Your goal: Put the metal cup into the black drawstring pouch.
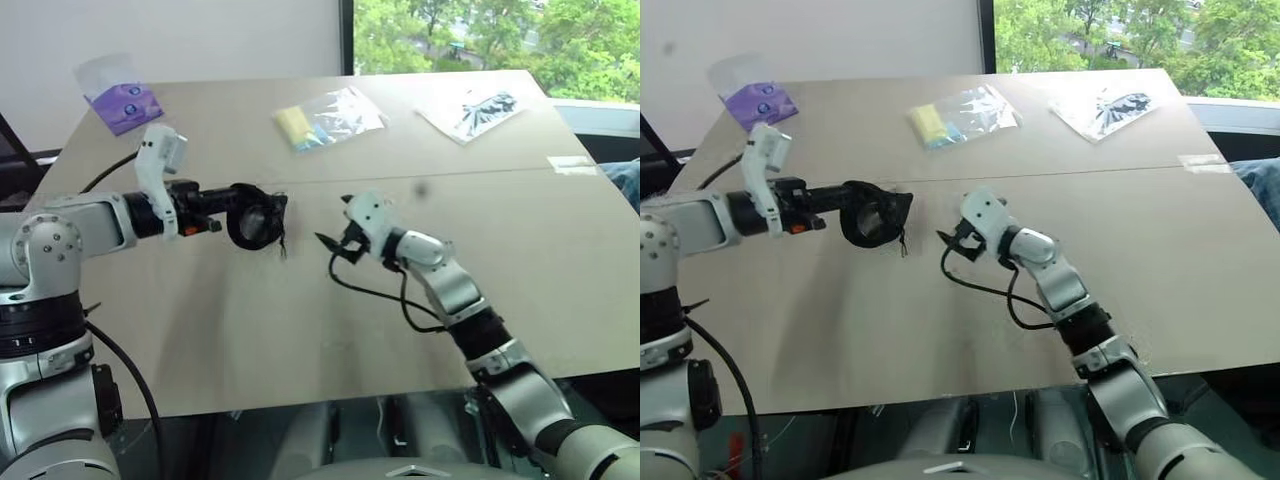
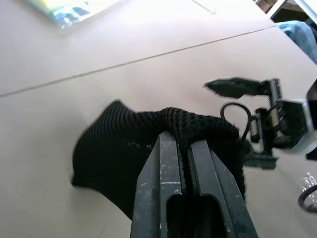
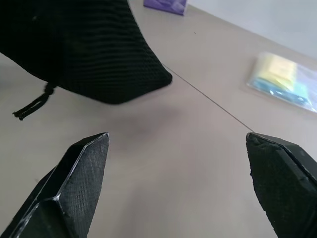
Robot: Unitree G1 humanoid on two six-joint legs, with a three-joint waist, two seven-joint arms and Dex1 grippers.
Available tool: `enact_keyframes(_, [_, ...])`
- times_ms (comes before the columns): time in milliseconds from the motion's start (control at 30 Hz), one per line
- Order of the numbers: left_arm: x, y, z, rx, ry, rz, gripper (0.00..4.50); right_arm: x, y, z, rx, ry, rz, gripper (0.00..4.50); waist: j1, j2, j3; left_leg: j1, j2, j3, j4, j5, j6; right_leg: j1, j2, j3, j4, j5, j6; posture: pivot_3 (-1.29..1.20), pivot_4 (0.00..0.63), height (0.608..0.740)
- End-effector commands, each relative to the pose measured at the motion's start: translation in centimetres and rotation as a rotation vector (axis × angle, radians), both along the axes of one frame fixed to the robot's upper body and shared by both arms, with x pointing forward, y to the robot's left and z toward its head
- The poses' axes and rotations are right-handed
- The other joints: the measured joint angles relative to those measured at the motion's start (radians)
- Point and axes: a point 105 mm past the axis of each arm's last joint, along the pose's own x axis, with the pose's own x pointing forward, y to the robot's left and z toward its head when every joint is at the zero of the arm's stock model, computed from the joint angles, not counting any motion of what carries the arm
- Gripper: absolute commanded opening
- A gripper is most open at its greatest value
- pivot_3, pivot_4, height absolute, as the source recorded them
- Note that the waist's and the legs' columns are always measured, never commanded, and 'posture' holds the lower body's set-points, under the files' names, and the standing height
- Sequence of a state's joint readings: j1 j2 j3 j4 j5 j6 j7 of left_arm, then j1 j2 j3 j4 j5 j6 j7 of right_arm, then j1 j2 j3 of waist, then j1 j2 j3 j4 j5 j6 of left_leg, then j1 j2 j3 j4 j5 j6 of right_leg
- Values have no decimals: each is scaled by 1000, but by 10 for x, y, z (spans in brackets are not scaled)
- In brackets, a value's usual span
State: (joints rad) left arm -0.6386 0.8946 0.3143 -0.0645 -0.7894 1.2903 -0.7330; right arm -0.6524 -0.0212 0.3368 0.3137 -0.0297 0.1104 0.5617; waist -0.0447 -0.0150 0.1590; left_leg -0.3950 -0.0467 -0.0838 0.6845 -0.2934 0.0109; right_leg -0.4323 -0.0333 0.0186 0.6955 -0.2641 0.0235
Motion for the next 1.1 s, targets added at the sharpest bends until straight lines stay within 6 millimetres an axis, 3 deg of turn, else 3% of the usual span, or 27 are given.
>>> enact_keyframes(33, [-1, 1, 20, -7, -64, -17, 0, -15, 21, 18, 73, -7, 122, 4474, -1, 0, 0, 0, 0, 0, 0, 0, 0, 0, 0, 0, 0, 0, 0, 0, 150, 740])
enact_keyframes(167, [2, 0, 25, -6, -81, -15, 0, -28, 30, 15, 104, 97, 224, 4474, 0, 0, 0, 0, 0, 0, 0, 0, 0, 0, 0, 0, 0, 0, 0, 0, 150, 740])
enact_keyframes(300, [7, -2, 26, 10, -100, -9, 0, -32, 33, 25, 172, 146, 254, 4474, 0, 0, 0, 0, 0, 0, 0, 0, 0, 0, 0, 0, 0, 0, 0, 0, 150, 740])
enact_keyframes(500, [6, -3, 26, 9, -105, -20, 0, -28, 36, 32, 217, 187, 250, 4474, -1, 0, 0, 0, 0, 0, 0, 0, 0, 0, 0, 0, 0, 0, 0, 0, 150, 740])
enact_keyframes(700, [5, -7, 28, -4, -110, -34, 0, -30, 43, 27, 197, 210, 268, 4474, 0, 0, 0, 0, 0, 0, 0, 0, 0, 0, 0, 0, 0, 0, 0, 0, 150, 740])
enact_keyframes(800, [4, -8, 28, -9, -110, -39, 0, -30, 44, 27, 196, 216, 265, 3628, -1, 0, 0, 0, 0, 0, 0, 0, 0, 0, 0, 0, 0, 0, 0, 0, 150, 740])
enact_keyframes(1033, [3, -7, 28, -15, -110, -38, 0, -25, 42, 27, 205, 223, 247, 89, -1, 0, 0, 0, 0, 0, 0, 0, 0, 0, 0, 0, 0, 0, 0, 0, 150, 740])
enact_keyframes(1100, [4, -7, 29, -20, -112, -36, 0, -25, 42, 25, 200, 226, 247, 89, -1, 0, 0, 0, 0, 0, 0, 0, 0, 0, 0, 0, 0, 0, 0, 0, 150, 740])
